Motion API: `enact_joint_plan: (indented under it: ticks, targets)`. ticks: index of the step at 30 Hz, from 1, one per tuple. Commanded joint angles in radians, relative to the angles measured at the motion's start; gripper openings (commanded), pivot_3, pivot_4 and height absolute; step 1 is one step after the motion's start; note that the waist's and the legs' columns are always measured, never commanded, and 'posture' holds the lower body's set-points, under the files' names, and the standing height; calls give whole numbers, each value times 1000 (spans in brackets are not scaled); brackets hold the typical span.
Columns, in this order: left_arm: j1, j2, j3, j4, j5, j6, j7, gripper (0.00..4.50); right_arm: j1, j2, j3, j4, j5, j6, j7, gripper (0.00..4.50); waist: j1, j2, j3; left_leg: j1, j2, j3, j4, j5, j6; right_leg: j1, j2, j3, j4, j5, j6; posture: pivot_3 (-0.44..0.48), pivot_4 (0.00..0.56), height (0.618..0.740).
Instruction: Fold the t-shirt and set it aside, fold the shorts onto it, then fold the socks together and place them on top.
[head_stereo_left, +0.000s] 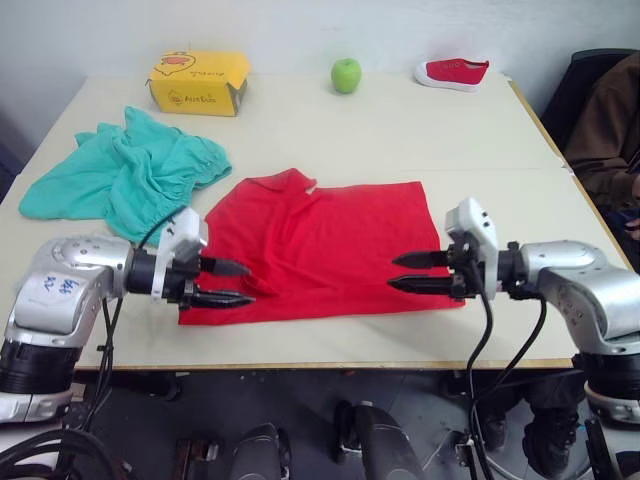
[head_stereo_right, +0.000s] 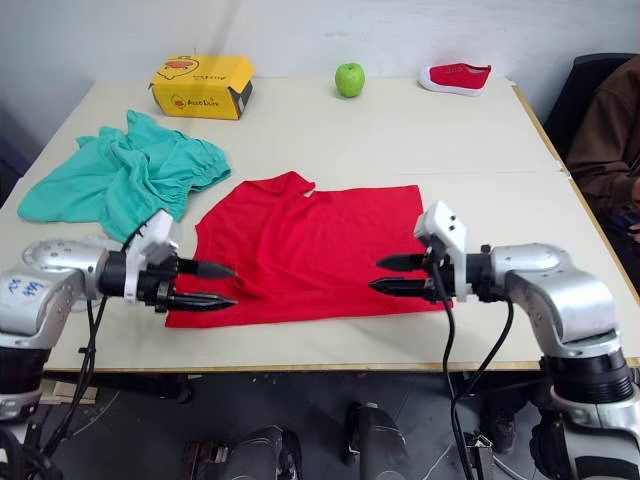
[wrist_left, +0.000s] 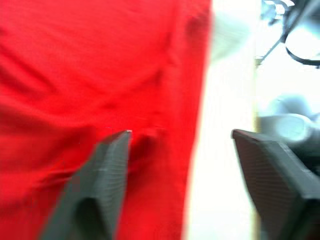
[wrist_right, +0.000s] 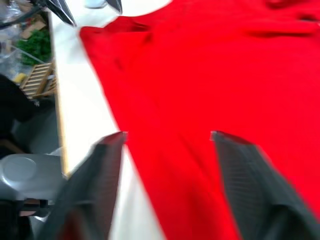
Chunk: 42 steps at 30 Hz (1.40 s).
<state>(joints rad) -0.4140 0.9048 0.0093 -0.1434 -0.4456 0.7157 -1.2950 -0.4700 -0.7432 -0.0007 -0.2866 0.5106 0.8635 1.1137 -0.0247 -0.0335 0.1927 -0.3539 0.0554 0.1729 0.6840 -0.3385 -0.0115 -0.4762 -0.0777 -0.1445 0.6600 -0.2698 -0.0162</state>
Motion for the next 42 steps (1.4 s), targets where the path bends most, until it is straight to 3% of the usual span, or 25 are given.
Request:
enact_joint_plan:
  ticks: [1,4,7,12,15,20,25,29,34,39,42]
  targets:
    - [35,1,-58,-26,35,-62,2,1923,56,-13,71,-1,-85,-116,-29,973,4,0,0,0,0,0,0,0,0,0,0,0,0,0,0,0,150,740]
    - [-40,-58,-80,105,90,-120,73,916,77,6,106,73,-151,-201,-68,0,12,0,0,0,-1,0,0,0,1,0,0,0,0,0,0,0,150,740]
    - [-100,-98,-98,205,112,-135,93,31,135,16,151,139,-240,-323,-109,0,21,-1,-1,0,-2,0,0,1,1,0,0,0,0,0,0,0,150,740]
    - [-140,-141,-123,305,147,-158,115,31,200,34,145,146,-245,-339,-145,0,20,-4,-3,1,-1,0,-2,0,1,0,0,0,-1,0,0,0,150,740]
    - [-189,-161,-124,476,212,-239,169,31,243,22,117,106,-215,-316,-151,0,23,-4,-3,3,-1,-1,-1,0,1,3,0,0,-1,0,0,0,150,740]
    - [-310,-190,-38,677,197,-260,241,31,270,13,92,84,-207,-308,-157,0,23,-5,-4,10,0,-5,-1,-1,1,15,0,-4,-5,0,0,0,150,740]
    - [-276,-86,19,558,118,-147,110,31,282,11,77,67,-194,-300,-161,0,19,-5,-4,9,1,-5,-2,-2,1,15,0,-5,-5,0,0,0,150,740]
    - [-198,-38,31,412,84,-93,80,31,296,14,73,60,-193,-305,-163,0,21,-5,-4,10,1,-4,-2,-2,0,15,0,-5,-5,-1,0,0,150,740]
    - [-112,-31,9,261,77,-51,91,31,294,21,81,66,-199,-311,-168,0,23,-5,-4,11,1,-5,-2,-2,0,16,0,-4,-5,-1,0,0,150,740]
    - [11,-41,-60,229,147,-88,137,31,287,8,68,84,-198,-309,-167,0,20,-5,-4,12,1,-4,-2,-3,0,16,0,-3,-5,-2,0,0,150,740]
    - [34,-53,-74,317,210,-144,204,31,288,0,29,99,-191,-289,-188,0,23,-6,-5,14,2,-3,-3,-3,-1,16,1,-3,-5,-2,0,0,150,740]
